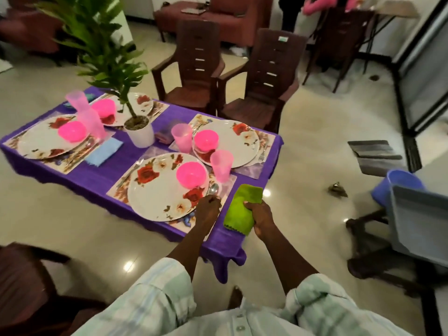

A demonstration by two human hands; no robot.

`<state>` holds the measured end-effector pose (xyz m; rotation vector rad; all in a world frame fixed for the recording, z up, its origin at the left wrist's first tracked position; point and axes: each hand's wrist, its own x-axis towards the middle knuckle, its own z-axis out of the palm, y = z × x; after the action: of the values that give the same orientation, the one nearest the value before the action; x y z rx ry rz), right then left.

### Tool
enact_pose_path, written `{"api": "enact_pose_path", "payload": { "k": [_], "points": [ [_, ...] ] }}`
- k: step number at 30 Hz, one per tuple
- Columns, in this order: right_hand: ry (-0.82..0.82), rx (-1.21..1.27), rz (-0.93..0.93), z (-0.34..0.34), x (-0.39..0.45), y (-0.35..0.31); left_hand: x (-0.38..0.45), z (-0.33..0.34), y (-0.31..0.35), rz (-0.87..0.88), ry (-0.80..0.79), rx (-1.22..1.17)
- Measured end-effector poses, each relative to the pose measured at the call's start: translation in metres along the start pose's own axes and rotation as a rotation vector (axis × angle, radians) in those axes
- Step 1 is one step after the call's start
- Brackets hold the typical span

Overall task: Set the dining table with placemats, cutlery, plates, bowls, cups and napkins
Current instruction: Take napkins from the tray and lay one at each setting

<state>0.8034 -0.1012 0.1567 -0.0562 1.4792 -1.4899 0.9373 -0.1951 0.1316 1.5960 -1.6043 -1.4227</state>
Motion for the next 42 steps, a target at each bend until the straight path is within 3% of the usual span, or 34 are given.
{"api": "enact_pose_path", "payload": {
  "k": [9,19,24,28,32,37,42],
  "points": [
    [0.126,-0.12,0.048,-0.012,0.028,-0.007,0.032,0.02,0.01,0.104,-0.013,0.148],
    [0.2,-0.263,0.061,0.018,0.078,-0.013,0.067,0.007,0.013,0.142,-0.115,0.199],
    [0.353,-0.888,-0.078,0.028,0.072,-0.009,0.07,0.0,0.019,0.138,-0.166,0.264],
    [0.485,-1.13,-0.26,0.021,0.063,-0.002,0.076,0.005,0.013,0.134,-0.183,0.275],
    [0.294,-1.357,-0.412,0.019,0.063,-0.003,0.074,0.01,0.017,0.191,-0.198,0.332],
    [0.004,-1.602,-0.255,0.031,0.072,-0.008,0.074,0.012,0.014,0.211,-0.228,0.357],
    [-0.061,-1.659,-0.228,0.033,0.076,-0.011,0.074,0.01,0.015,0.214,-0.217,0.338]
  ]
}}
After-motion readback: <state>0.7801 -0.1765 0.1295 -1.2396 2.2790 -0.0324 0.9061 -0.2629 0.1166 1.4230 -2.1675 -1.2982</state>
